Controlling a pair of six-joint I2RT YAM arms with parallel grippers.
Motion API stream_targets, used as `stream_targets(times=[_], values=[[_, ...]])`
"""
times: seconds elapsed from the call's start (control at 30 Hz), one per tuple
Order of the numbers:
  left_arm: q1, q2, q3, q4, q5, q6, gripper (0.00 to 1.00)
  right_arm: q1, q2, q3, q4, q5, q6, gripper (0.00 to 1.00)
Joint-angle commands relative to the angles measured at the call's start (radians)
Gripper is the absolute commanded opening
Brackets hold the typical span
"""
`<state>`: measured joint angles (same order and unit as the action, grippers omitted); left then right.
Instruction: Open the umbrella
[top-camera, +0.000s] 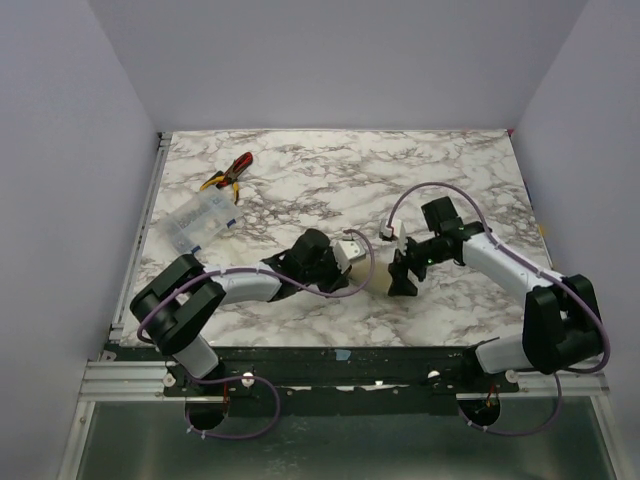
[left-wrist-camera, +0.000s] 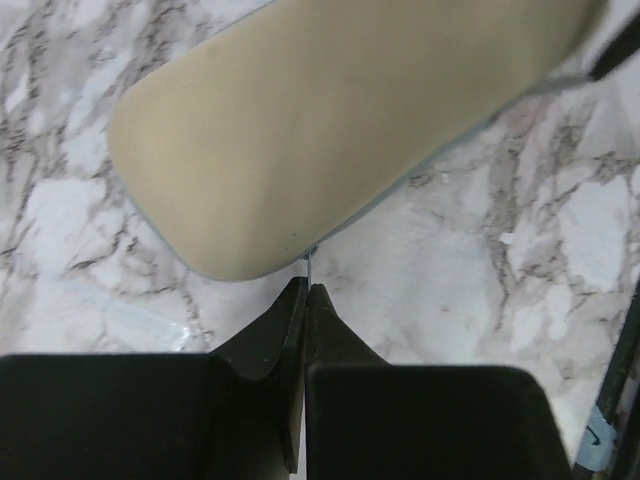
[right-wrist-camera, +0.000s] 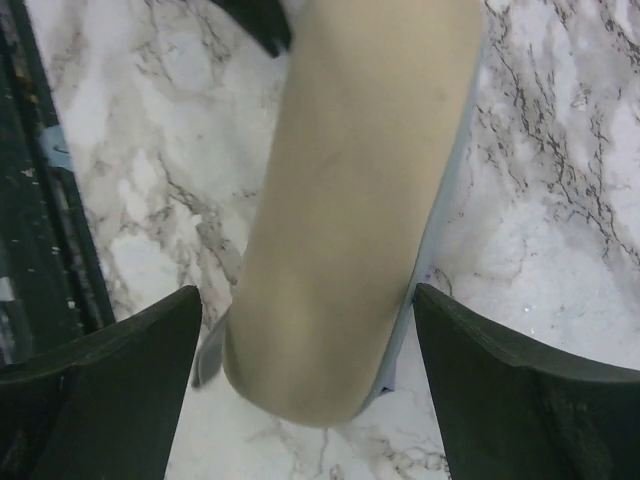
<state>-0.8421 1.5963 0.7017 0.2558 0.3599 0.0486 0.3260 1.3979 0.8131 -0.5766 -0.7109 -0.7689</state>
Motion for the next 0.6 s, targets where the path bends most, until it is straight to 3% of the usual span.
stream_targets(times=[0.0,0.17,0.4,0.47,0.57], values=[[0.054,0.035,0.061,-0.001,0.046,0.034,0.0,-0.018,0.054,0.146,-0.229,-0.101,0.042,0.9],[0.06,0.051,0.083,-0.012,0.069,0.074,0.0,-0.044,0.236,0.302,-0.173,-0.125,0.274,0.9],[0.06,0.04,0.074,-0.003,0.066,0.081,0.0,-0.046,0.315,0.274,0.041,-0.036,0.599,0.86],[0.058,0.038,0.079,-0.008,0.074,0.077,0.0,-0.045,0.323,0.248,0.079,-0.039,0.644,0.82],[0.042,0.028,0.081,-0.025,0.079,0.094,0.0,-0.046,0.324,0.227,0.119,-0.077,0.693,0.64]])
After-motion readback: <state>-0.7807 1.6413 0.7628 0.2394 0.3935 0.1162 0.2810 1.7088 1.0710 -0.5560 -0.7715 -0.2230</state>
